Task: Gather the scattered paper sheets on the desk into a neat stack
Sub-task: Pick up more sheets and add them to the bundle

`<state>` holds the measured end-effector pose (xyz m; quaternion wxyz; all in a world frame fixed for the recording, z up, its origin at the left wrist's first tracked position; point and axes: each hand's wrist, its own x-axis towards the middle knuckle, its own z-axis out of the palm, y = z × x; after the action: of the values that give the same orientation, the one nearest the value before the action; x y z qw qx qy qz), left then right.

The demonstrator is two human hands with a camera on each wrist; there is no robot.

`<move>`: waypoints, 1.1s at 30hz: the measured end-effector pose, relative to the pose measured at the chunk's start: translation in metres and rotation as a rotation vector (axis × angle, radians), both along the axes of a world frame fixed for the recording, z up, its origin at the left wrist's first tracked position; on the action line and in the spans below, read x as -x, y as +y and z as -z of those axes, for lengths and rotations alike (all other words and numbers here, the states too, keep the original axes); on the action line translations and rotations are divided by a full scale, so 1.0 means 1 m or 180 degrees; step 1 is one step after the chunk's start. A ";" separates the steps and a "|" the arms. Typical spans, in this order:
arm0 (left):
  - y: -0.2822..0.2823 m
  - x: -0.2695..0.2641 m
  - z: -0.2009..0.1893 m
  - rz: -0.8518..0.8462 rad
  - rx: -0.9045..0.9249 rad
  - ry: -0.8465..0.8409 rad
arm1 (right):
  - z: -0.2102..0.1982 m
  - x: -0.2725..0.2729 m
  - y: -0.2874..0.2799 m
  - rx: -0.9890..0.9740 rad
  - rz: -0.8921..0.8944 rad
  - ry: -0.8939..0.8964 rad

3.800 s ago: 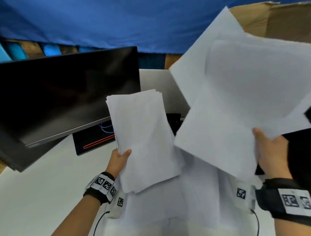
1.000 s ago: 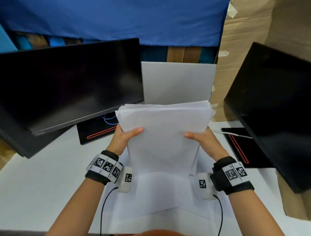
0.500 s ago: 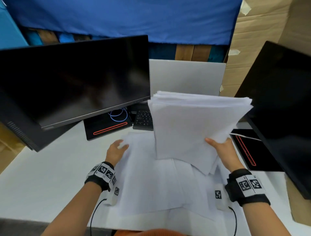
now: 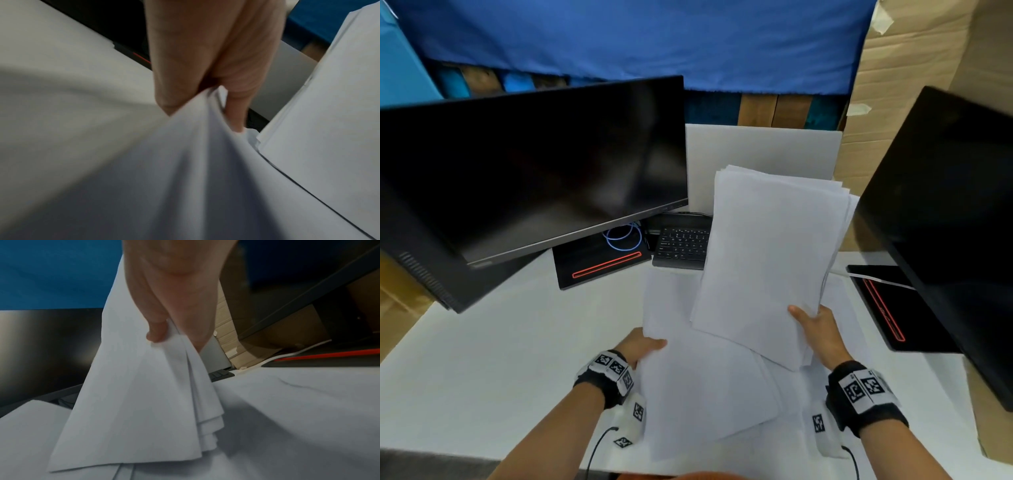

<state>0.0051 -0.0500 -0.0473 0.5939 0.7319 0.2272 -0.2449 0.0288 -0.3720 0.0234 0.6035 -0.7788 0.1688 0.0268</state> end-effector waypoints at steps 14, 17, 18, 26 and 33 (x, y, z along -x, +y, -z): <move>0.057 -0.005 -0.103 -0.1453 -0.0446 -0.2172 | -0.011 -0.003 -0.036 0.0888 0.0150 -0.0014; 0.063 -0.006 -0.120 -0.1559 -0.0112 -0.2406 | -0.017 -0.005 -0.035 0.1051 0.0133 -0.0071; 0.062 -0.008 -0.126 -0.1565 0.0053 -0.2445 | -0.022 -0.007 -0.033 0.1069 0.0118 -0.0121; 0.024 -0.027 -0.143 -0.0959 0.1579 -0.2345 | -0.072 -0.012 0.003 0.0394 -0.0481 -0.0362; -0.024 -0.036 -0.134 -0.0532 0.1475 -0.2003 | -0.092 0.000 0.026 -0.0578 -0.0893 -0.0424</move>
<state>0.0407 -0.0736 0.0868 0.8017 0.5968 0.0317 -0.0042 0.0289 -0.3461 0.1153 0.6715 -0.7371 0.0150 0.0742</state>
